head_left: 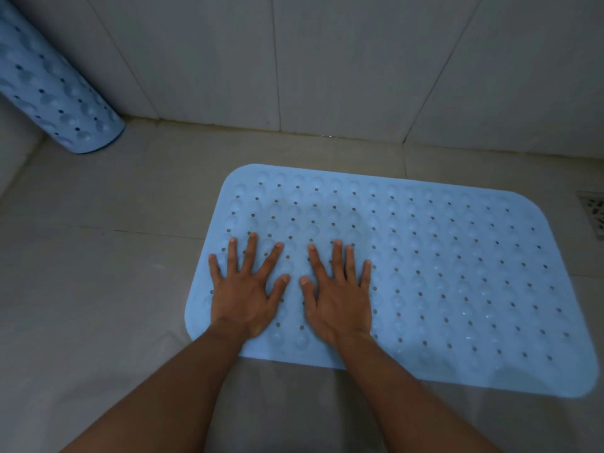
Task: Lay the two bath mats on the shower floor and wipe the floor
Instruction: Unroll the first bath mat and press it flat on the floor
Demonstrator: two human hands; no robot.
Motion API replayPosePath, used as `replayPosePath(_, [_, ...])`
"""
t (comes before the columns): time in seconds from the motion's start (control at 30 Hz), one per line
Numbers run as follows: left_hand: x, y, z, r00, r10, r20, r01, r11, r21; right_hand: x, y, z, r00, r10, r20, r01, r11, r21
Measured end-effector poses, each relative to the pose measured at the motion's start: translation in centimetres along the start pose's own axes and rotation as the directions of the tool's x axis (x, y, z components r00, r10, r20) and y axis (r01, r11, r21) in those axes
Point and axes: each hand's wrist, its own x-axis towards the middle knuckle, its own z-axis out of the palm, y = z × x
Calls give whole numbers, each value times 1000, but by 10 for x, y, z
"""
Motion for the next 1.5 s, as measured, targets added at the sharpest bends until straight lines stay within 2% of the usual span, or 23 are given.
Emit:
replayPosePath(0.1, [3,2,-5,998,4,61,-4,1000,-2,-1,8,-10,993,-67,93,62,997,56])
replayPosePath(0.17, [4,5,-10,995,-8,104,6,1000,22,0,16,-21,987,-107,117,76,967,242])
replayPosePath(0.23, [0,15,-12,997,3,78,-7,999,48,-3,31,-32,986,-132,101,78,904,420])
replayPosePath(0.27, [-3,24,-12,998,27,54,-30,998,51,-6,42,-37,988,-135,80,85,888,452])
replayPosePath(0.33, [-10,53,-6,994,105,25,-105,994,39,-16,71,-46,994,-106,32,82,901,426])
replayPosePath(0.43, [-13,109,5,984,179,14,-179,984,5,-26,129,-59,999,-40,26,30,954,300])
replayPosePath(0.57, [-11,185,14,976,216,25,-215,976,-33,-38,206,-73,995,53,80,-60,994,89])
replayPosePath(0.77, [-4,261,25,977,195,88,-191,981,-45,-48,277,-72,966,200,165,-197,980,-38])
replayPosePath(0.9, [-4,272,33,988,142,58,-142,990,3,-52,281,-56,976,199,83,-197,980,-36])
replayPosePath(1.0, [-3,271,34,988,119,102,-124,991,54,-52,282,-52,981,191,30,-191,981,-26])
replayPosePath(1.5, [0,273,32,989,105,104,-112,992,62,-50,284,-46,983,185,-15,-186,982,-24])
